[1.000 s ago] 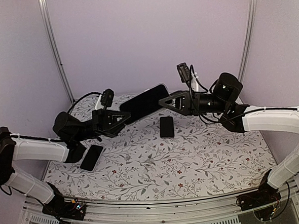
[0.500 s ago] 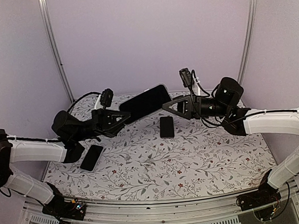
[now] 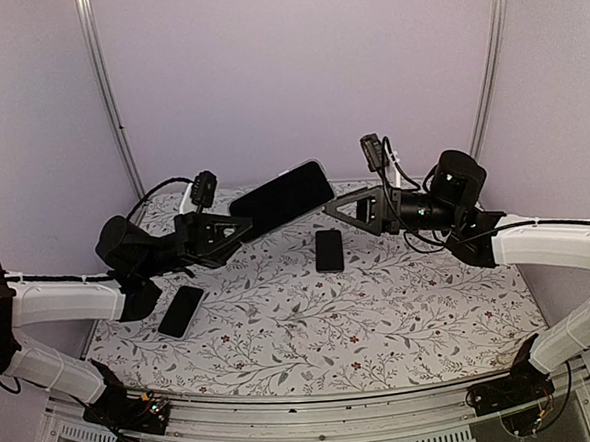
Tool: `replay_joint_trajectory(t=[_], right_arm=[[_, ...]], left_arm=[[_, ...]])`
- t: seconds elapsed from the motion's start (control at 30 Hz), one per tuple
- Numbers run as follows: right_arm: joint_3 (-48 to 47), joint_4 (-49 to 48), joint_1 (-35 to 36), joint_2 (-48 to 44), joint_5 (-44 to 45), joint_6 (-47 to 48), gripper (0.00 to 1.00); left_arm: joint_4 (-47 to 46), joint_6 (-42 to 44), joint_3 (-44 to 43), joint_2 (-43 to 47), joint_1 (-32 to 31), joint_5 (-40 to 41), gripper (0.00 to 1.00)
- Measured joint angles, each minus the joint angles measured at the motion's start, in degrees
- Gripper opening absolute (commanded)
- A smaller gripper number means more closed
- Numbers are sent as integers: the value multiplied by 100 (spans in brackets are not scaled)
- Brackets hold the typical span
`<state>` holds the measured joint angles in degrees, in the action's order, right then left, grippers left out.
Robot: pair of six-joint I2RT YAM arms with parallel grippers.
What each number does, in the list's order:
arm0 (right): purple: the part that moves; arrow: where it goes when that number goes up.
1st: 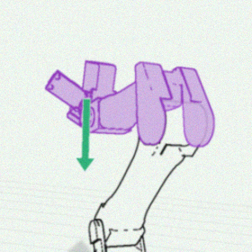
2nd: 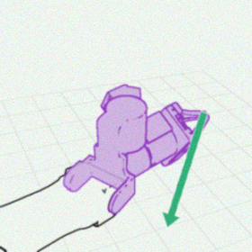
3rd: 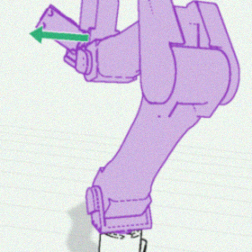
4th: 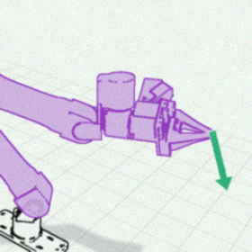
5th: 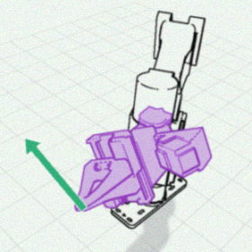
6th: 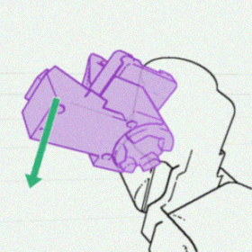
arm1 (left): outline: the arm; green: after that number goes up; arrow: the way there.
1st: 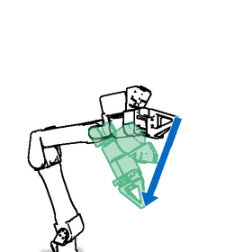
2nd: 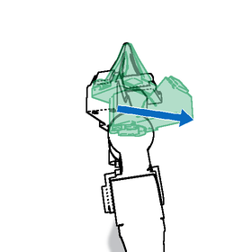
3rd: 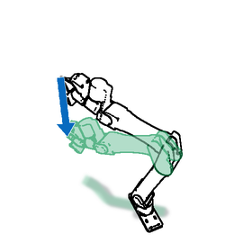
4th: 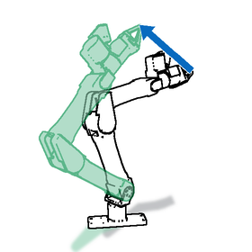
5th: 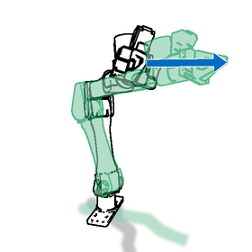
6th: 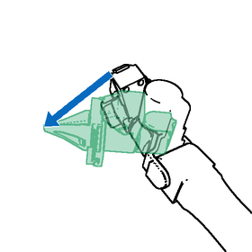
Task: Take the phone out of the phone case
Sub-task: Remove the top right corner of the phone case from the phone.
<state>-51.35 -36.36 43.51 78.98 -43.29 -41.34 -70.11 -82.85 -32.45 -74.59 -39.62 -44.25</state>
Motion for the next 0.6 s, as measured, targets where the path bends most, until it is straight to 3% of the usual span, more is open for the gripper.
replay_joint_trajectory(t=[0.6], right_arm=[[-63, 1097, 17, -238, 507, 131, 83]], left_arm=[[339, 501, 98, 492, 260, -28, 0]])
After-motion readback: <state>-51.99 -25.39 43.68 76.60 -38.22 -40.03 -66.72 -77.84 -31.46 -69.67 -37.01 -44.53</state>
